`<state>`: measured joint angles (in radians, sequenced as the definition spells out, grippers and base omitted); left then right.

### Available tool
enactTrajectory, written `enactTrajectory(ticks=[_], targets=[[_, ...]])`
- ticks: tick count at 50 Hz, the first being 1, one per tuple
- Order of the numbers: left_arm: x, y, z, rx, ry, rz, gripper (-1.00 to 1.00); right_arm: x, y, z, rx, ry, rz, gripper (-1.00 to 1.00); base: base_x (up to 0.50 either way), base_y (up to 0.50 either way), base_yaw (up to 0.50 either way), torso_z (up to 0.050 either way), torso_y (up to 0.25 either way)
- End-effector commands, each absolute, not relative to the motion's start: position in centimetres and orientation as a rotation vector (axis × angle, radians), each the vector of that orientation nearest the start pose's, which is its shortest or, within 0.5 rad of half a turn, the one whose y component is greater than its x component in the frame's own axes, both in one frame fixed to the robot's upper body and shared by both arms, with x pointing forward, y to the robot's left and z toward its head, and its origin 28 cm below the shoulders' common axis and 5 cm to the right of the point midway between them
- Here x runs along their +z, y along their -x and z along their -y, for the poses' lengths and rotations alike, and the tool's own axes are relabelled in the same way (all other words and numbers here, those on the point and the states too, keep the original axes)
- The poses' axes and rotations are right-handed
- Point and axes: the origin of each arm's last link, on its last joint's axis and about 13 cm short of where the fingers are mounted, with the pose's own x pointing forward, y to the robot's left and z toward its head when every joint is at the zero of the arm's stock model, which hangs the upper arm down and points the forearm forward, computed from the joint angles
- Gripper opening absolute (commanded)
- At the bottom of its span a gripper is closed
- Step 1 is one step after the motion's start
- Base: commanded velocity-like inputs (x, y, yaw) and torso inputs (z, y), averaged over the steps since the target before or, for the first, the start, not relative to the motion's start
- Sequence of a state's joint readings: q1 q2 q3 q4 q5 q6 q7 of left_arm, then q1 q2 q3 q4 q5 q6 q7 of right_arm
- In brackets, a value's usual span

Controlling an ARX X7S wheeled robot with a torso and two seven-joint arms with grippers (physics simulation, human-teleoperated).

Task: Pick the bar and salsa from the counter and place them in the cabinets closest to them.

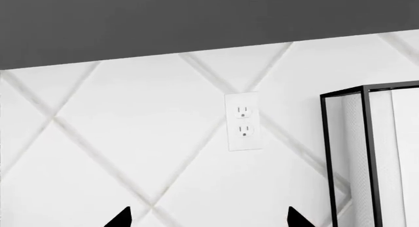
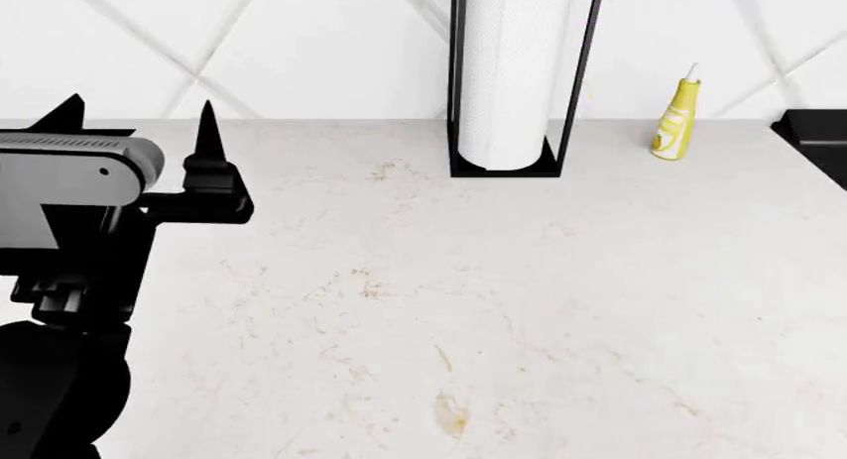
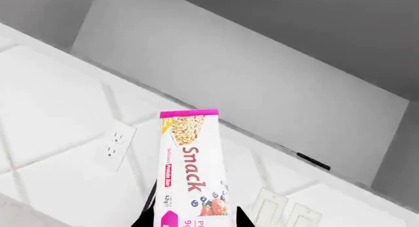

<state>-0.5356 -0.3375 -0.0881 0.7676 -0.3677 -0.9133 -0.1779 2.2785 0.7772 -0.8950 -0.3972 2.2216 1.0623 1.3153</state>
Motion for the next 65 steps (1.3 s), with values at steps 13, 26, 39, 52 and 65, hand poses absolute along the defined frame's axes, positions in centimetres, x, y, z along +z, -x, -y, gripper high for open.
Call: enactTrajectory(ticks=[13, 26, 39, 52, 65], targets=[[23.3, -23.1, -25.4, 0.049, -0.091, 0.387, 1.0, 53.1, -14.4, 10.2, 0.076, 0.458, 0.547, -1.0, 0.0, 0.0, 0.0, 0.0, 0.0], [23.2, -22.9, -25.5, 0.047, -0.089, 0.382, 1.0, 55.8, -17.6, 11.2, 0.044, 0.409, 0.543, -1.0, 0.0, 0.0, 0.0, 0.0, 0.0], [23.1, -22.9, -25.5, 0.048, -0.089, 0.38, 1.0, 57.3, -22.0, 12.3, 0.034, 0.331, 0.481, -1.0, 0.0, 0.0, 0.0, 0.0, 0.0], [23.0, -22.8, -25.5, 0.046, -0.091, 0.378, 1.0, 58.4, -27.1, 13.2, -0.007, 0.252, 0.412, -1.0, 0.0, 0.0, 0.0, 0.0, 0.0], [23.0, -22.9, -25.3, 0.047, -0.088, 0.377, 1.0, 57.7, -29.9, 13.4, -0.053, 0.209, 0.397, -1.0, 0.0, 0.0, 0.0, 0.0, 0.0]])
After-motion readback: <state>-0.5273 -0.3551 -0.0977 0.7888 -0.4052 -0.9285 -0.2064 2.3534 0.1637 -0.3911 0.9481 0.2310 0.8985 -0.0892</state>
